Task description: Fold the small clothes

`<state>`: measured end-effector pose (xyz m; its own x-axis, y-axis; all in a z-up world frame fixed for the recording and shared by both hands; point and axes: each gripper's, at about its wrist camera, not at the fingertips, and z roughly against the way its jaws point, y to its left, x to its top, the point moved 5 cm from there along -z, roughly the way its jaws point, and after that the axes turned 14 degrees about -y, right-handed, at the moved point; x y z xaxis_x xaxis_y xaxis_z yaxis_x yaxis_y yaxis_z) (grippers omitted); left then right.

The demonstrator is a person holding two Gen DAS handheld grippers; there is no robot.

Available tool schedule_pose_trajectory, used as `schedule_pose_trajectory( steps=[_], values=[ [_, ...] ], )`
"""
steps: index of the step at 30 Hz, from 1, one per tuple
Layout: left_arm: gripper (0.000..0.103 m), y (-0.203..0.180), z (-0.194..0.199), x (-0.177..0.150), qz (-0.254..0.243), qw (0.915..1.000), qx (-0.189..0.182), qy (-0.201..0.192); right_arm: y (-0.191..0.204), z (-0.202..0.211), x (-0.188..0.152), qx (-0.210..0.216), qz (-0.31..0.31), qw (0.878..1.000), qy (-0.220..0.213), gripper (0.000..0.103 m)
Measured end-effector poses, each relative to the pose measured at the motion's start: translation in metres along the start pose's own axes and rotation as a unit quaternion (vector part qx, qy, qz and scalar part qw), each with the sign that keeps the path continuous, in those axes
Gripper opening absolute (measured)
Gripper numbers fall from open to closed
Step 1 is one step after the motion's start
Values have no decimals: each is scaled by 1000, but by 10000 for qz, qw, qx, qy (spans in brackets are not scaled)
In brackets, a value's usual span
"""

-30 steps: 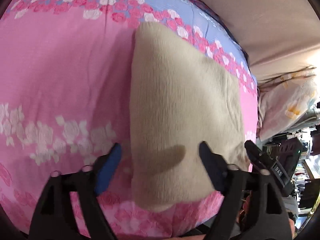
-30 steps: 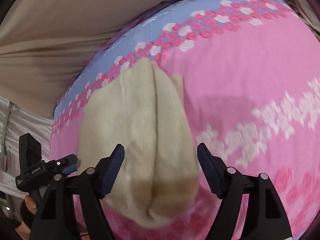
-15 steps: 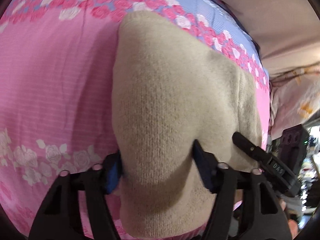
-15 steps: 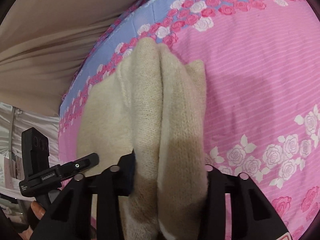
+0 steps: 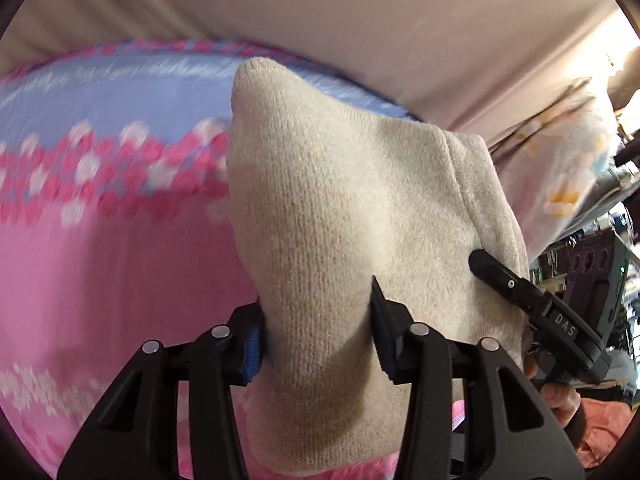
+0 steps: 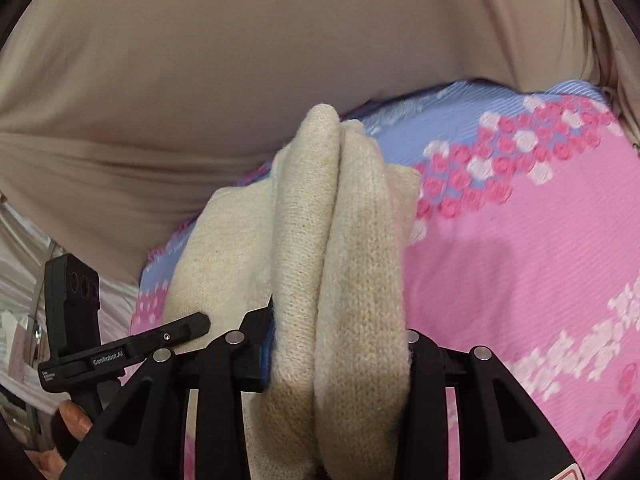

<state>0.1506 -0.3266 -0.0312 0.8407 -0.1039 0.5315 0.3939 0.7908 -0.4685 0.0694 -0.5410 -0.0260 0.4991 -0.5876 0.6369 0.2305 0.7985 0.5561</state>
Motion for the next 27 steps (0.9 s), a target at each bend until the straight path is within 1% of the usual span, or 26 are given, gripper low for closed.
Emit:
schedule_pose_trajectory(
  steps=[1, 2, 3, 4, 5, 6, 7, 8, 9, 10, 11, 12, 13, 14, 15, 16, 18, 19, 20, 21, 22, 23, 24, 25, 27],
  values=[
    [52, -5, -7, 3, -109, 9999, 72, -18, -8, -2, 4, -15, -59, 10000, -9, 41],
    [53, -6, -13, 2, -137, 9998, 151, -25, -21, -6, 6, -98, -137, 9999, 31, 43],
    [58, -4, -26, -1, -148, 9995, 292, -7, -33, -13, 3, -158, -229, 9996, 101, 49],
    [63, -1, -36, -6, -143, 9991, 391, 42, -48, -22, -2, -225, -317, 9991, 198, 52],
    [63, 5, -48, -13, -123, 9988, 456, 132, -68, -33, -10, -416, -439, 9977, 315, 52],
    [63, 11, -68, -22, -94, 9976, 564, 384, -84, -43, -20, -585, -590, 9955, 453, 52],
    [63, 18, -79, -29, -49, 9962, 643, 589, -100, -52, -28, -745, -715, 9928, 609, 52],
    [63, 24, -88, -36, 13, 9949, 662, 758, -114, -55, -35, -976, -805, 9897, 669, 53],
    [63, 30, -95, -42, 103, 9939, 708, 843, -121, -54, -37, -994, -890, 9891, 631, 54],
    [64, 31, -95, -42, 172, 9942, 682, 816, -123, -51, -36, -816, -1022, 9898, 563, 57],
    [64, 33, -95, -42, 233, 9948, 634, 762, -123, -47, -34, -725, -1112, 9900, 476, 59],
    [69, 34, -94, -41, 258, 9950, 625, 735, -123, -44, -32, -684, -1172, 9900, 397, 66],
    [74, 34, -95, -39, 279, 9952, 611, 715, -123, -42, -30, -622, -1195, 9903, 348, 71],
    [76, 35, -98, -37, 301, 9953, 584, 718, -122, -44, -29, -545, -1182, 9909, 351, 73],
    [84, 36, -103, -36, 346, 9947, 584, 768, -122, -49, -30, -563, -1123, 9912, 428, 77],
    [89, 37, -107, -36, 396, 9943, 557, 815, -123, -55, -32, -617, -1060, 9910, 538, 77],
    [89, 40, -122, -35, 561, 9923, 450, 1004, -123, -69, -43, -627, -1110, 9886, 797, 77],
    [88, 40, -130, -39, 701, 9903, 393, 1133, -125, -75, -49, -653, -1184, 9867, 897, 78],
    [84, 43, -136, -42, 823, 9888, 281, 1215, -129, -80, -54, -682, -1243, 9854, 941, 77],
    [69, 44, -141, -43, 966, 9868, 129, 1290, -131, -82, -57, -640, -1308, 9853, 894, 66],
    [59, 44, -142, -43, 1061, 9854, 65, 1331, -131, -81, -57, -586, -1383, 9851, 839, 47],
    [52, 42, -138, -41, 1049, 9864, 25, 1267, -128, -77, -54, -576, -1428, 9848, 802, 43],
    [42, 38, -131, -38, 963, 9880, -6, 1210, -121, -71, -49, -602, -1327, 9865, 746, 38],
    [39, 32, -119, -30, 801, 9904, -65, 1123, -111, -65, -43, -587, -1159, 9892, 674, 36],
    [37, 24, -94, -17, 679, 9933, -217, 906, -79, -48, -28, -389, -887, 9940, 507, 35]
  ],
)
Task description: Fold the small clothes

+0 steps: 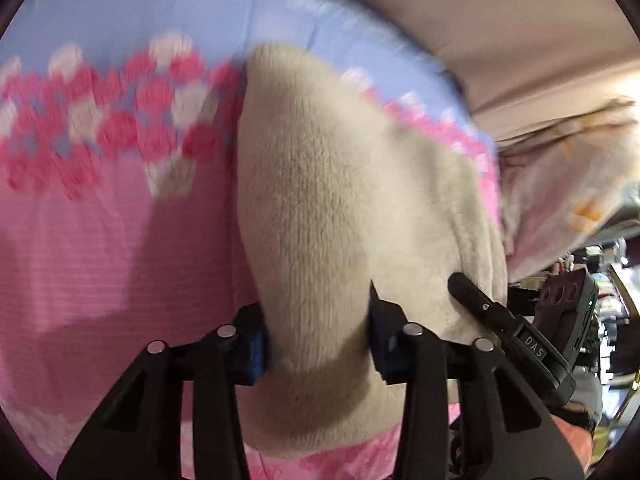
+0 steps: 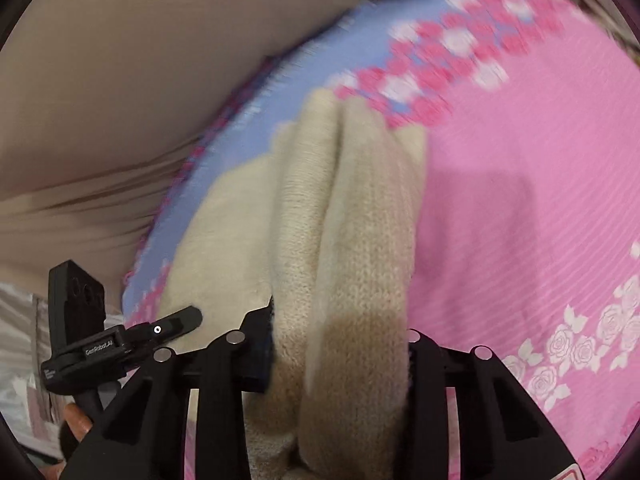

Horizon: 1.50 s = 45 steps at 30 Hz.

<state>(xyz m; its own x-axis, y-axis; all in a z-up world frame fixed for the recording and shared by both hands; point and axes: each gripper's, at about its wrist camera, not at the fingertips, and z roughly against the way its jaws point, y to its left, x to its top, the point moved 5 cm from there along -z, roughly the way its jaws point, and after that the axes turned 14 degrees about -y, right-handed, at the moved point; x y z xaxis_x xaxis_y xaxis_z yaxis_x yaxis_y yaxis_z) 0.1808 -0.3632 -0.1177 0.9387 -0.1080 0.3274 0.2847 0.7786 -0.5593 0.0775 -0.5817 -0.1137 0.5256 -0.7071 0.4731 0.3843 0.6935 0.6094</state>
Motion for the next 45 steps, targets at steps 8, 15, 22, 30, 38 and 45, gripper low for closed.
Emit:
schedule_pose_trajectory(
  steps=[8, 15, 22, 30, 38, 45],
  values=[
    [45, 40, 181, 27, -290, 9947, 49, -980, 171, 46, -19, 1291, 906, 9875, 13, 39],
    [82, 197, 190, -12, -245, 9609, 2516, -1132, 172, -47, -131, -378, 1908, 9800, 421, 37],
    [76, 208, 222, -65, 187, 9712, 1963, -1340, 212, 2, -181, 111, 1928, 9802, 425, 8],
    [83, 181, 184, -78, -549, 9766, 1845, -954, 198, -69, -219, -797, 2472, 9608, 972, 0],
    [83, 191, 188, -90, -509, 9769, 1911, -804, 246, -34, -211, -596, 2713, 9598, 405, 0],
    [84, 181, 189, -87, -953, 9689, 2117, -855, 220, -51, -207, -785, 2435, 9638, 745, 0]
  ],
)
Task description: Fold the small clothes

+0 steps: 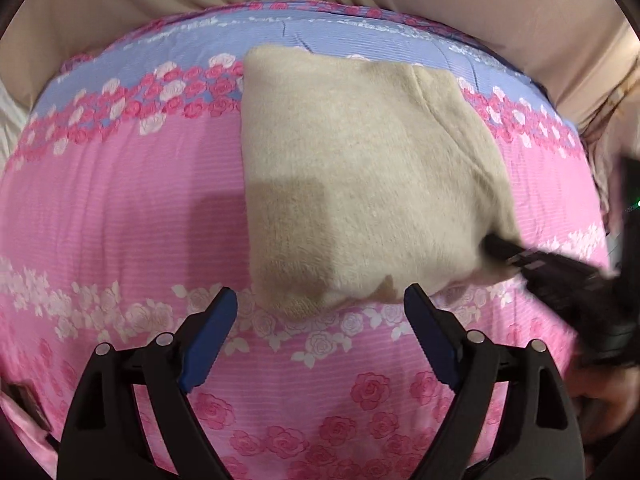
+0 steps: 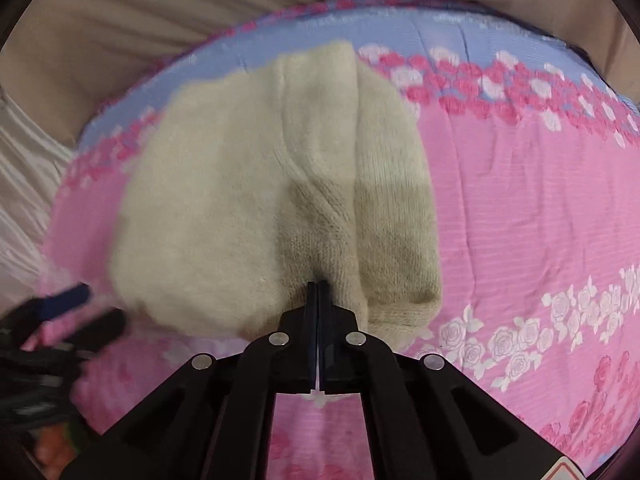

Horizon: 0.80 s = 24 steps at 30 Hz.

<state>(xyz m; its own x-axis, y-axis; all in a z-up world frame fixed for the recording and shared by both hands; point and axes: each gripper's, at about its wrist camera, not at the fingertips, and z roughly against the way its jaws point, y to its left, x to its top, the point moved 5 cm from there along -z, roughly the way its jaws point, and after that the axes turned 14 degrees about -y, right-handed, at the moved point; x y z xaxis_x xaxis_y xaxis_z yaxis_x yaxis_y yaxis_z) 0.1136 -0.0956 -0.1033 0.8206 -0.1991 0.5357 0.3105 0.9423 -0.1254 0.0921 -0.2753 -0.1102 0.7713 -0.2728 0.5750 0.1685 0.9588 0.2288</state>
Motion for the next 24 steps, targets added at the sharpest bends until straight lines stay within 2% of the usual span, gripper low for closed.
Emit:
schedule_pose_trajectory(
  steps=[2, 3, 4, 5, 8, 11, 13, 14, 15, 16, 21, 22, 24],
  values=[
    [84, 0, 1, 3, -30, 10000, 28, -61, 6, 13, 25, 194, -40, 9996, -195, 6],
    [84, 0, 1, 4, -17, 10000, 30, -73, 8, 15, 36, 238, -28, 9994, -254, 17],
    [84, 0, 0, 6, 10, 10000, 9, -56, 10, 14, 52, 319, -49, 9989, -335, 32],
    [84, 0, -1, 7, 19, 10000, -15, -39, 12, 10, 62, 384, -80, 9986, -362, 38],
    [85, -3, 0, 12, -58, 9999, 31, -88, 10, -19, 88, 228, 22, 9995, -208, 39],
    [88, -3, -1, 15, -114, 9999, 68, -106, 0, -56, 94, 41, -37, 9999, 106, 43],
    [89, -2, -2, 16, -133, 9998, 104, -96, -5, -78, 91, -24, -114, 9994, 337, 43],
    [89, -1, -3, 16, -132, 9998, 102, -73, -4, -88, 87, -11, -85, 9989, 450, 39],
    [89, 0, -5, 16, -122, 9998, 111, -54, 0, -90, 85, 54, -4, 9990, 447, 22],
    [89, 2, -6, 17, -94, 9999, 137, -39, 6, -89, 87, 199, 58, 9989, 427, 13],
    [89, 13, -16, 19, 142, 9998, 139, 89, 5, -51, 128, 440, -68, 9981, -420, 11],
    [89, 16, -19, 19, 188, 9996, 149, 124, -3, -54, 128, 422, -121, 9982, -415, 12],
    [89, 18, -26, 17, 263, 9994, 126, 206, -19, -86, 106, 233, -1, 9996, 157, 18]
  ],
)
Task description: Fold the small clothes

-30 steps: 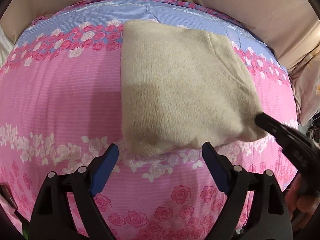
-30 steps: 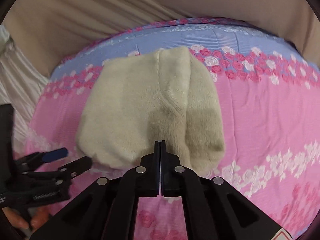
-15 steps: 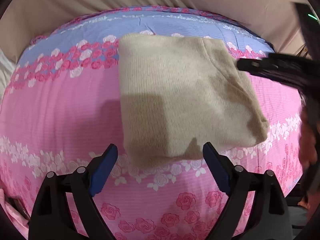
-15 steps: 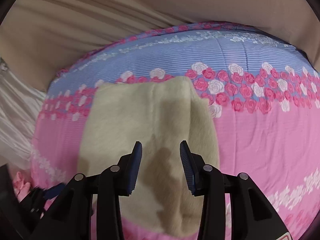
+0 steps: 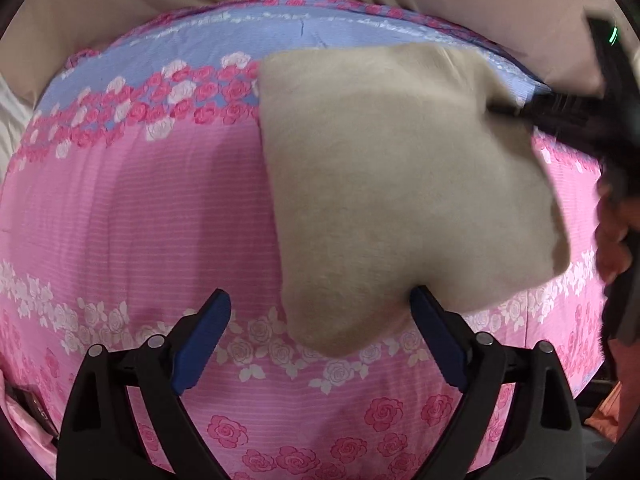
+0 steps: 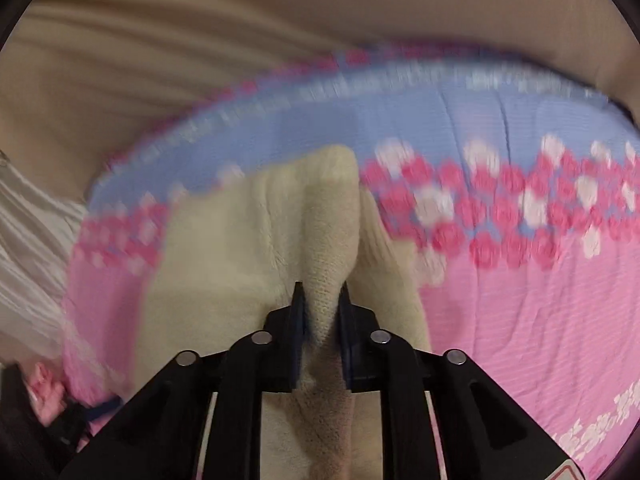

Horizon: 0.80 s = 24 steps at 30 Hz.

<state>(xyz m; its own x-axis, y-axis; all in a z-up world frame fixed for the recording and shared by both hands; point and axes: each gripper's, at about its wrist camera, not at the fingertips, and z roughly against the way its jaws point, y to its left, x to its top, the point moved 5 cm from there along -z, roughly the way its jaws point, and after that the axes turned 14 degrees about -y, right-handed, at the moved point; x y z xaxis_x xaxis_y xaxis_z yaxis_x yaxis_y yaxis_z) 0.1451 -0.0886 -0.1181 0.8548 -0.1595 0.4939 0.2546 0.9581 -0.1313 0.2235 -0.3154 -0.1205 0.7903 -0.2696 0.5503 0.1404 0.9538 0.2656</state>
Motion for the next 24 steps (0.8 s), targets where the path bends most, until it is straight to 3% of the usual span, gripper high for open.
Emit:
schedule_pose_trajectory(
  steps=[1, 3, 5, 7, 11, 15, 17, 21, 24],
  values=[
    [89, 1, -7, -2, 7, 10000, 16, 89, -6, -14, -13, -60, 80, 9996, 278, 18],
    [90, 2, -15, -6, -24, 9998, 38, 210, -8, 4, -11, 130, -169, 9997, -143, 19],
    [91, 4, -17, -7, 14, 9997, 18, 227, -5, 39, -4, 231, -377, 9972, -603, 12],
    [93, 7, -19, -7, 51, 9997, -38, 234, -4, 64, -7, 380, -437, 9951, -804, 11],
    [94, 9, -27, -11, 126, 9993, -92, 353, -10, 34, -63, 168, -110, 9998, -14, 11],
    [93, 6, -23, -12, 29, 9994, -33, 340, -12, 68, -61, 189, -581, 9972, -442, 13],
    [93, 4, -15, -12, -54, 9997, -39, 219, -4, 92, -61, 172, -350, 9968, -703, 13],
    [93, -1, -7, -16, -117, 9998, -46, 167, -14, 55, -107, -197, -88, 9998, -22, 14],
    [93, -5, 6, -16, -164, 9999, 18, 9, -9, 87, -106, -281, -390, 9980, -423, 15]
  ],
)
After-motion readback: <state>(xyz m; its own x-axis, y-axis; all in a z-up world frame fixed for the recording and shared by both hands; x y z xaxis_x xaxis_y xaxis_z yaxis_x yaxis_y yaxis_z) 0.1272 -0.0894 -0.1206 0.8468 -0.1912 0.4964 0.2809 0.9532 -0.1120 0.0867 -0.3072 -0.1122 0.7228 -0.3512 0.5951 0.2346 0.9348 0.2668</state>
